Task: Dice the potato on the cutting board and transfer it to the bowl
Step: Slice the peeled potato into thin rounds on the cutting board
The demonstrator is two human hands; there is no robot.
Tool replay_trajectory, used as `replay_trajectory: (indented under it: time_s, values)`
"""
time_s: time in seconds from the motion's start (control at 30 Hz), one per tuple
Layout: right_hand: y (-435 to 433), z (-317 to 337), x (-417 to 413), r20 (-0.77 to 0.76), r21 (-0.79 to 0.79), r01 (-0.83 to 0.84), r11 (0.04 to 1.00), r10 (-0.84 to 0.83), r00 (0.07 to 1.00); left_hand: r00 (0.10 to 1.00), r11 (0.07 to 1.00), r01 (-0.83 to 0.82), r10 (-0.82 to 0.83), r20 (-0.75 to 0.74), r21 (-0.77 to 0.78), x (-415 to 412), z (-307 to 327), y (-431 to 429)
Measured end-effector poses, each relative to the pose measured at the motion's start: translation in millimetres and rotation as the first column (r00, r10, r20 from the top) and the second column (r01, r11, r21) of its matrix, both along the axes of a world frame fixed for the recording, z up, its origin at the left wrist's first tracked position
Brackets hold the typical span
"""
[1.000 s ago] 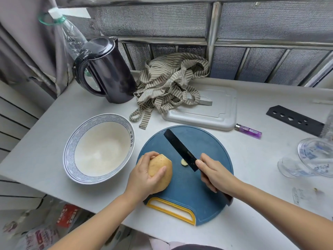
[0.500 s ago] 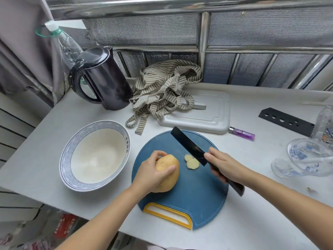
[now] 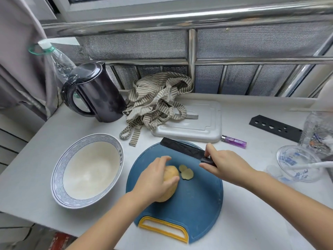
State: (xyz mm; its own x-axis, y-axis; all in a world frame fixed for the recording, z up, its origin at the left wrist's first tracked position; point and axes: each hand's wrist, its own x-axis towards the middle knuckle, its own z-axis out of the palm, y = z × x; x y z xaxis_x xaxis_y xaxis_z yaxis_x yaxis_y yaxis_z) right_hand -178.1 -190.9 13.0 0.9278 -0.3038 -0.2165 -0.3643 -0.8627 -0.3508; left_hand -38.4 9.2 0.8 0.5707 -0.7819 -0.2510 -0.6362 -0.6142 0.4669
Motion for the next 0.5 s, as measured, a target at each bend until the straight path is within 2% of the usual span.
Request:
replay_trajectory:
  time_s: [0.17,0.3,0.4,0.5]
  values:
    - [11.2,-5.6,-6.7,0.054,0.3,0.115,0.947,-0.138,0.989,0.999,0.994,-0.041,0.044,-0.025,0.104,-0.6,-5.2,2.2]
    - [24.6,-7.8,-11.5,0.019,0.398,0.127,0.909,-0.147,0.989,0.989,0.997,-0.082,0.08,-0.121,-0.013,4.2,-12.0,16.9]
    - [36.6,-10.9,-13.2,-0.022,0.538,0.126,0.834,-0.135,0.991,0.952,0.986,-0.151,0.125,-0.281,-0.074,21.6,-11.5,28.1]
    - [48.1,-18.2,-10.6,-0.059,0.432,0.049,0.901,-0.026,0.998,0.85,0.967,-0.242,0.171,-0.498,-0.08,32.6,-14.6,39.4]
